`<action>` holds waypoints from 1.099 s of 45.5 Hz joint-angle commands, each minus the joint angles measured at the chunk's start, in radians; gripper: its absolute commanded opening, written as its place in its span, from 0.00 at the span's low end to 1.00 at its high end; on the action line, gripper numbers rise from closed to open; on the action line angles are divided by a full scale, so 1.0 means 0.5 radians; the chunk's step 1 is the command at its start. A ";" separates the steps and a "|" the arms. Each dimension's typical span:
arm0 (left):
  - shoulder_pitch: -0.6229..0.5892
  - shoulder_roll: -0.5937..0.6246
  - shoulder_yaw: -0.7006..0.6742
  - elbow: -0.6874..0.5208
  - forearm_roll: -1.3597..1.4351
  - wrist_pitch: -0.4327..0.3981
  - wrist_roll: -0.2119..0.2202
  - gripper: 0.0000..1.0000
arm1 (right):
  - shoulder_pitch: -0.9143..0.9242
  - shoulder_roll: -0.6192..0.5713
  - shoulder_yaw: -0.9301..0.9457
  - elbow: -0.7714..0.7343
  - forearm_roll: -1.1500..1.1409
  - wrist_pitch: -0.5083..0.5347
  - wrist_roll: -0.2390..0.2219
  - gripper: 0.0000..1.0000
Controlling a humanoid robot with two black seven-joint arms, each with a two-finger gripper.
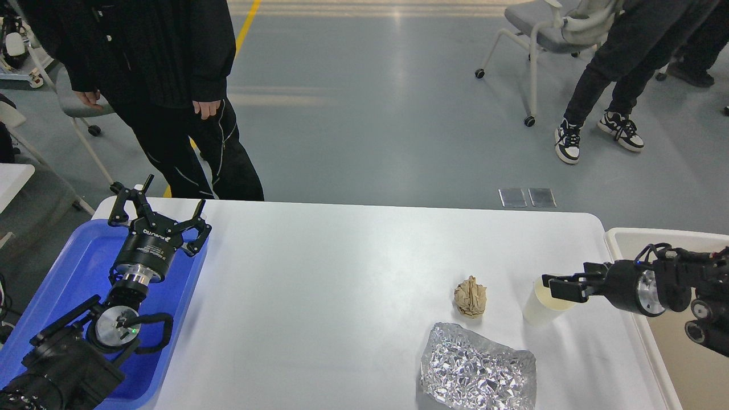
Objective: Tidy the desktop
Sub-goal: 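Close the right gripper around the white paper cup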
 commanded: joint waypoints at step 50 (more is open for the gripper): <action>0.000 0.000 0.003 0.000 0.000 0.000 0.000 1.00 | -0.088 0.207 -0.126 -0.319 0.043 -0.165 0.015 0.00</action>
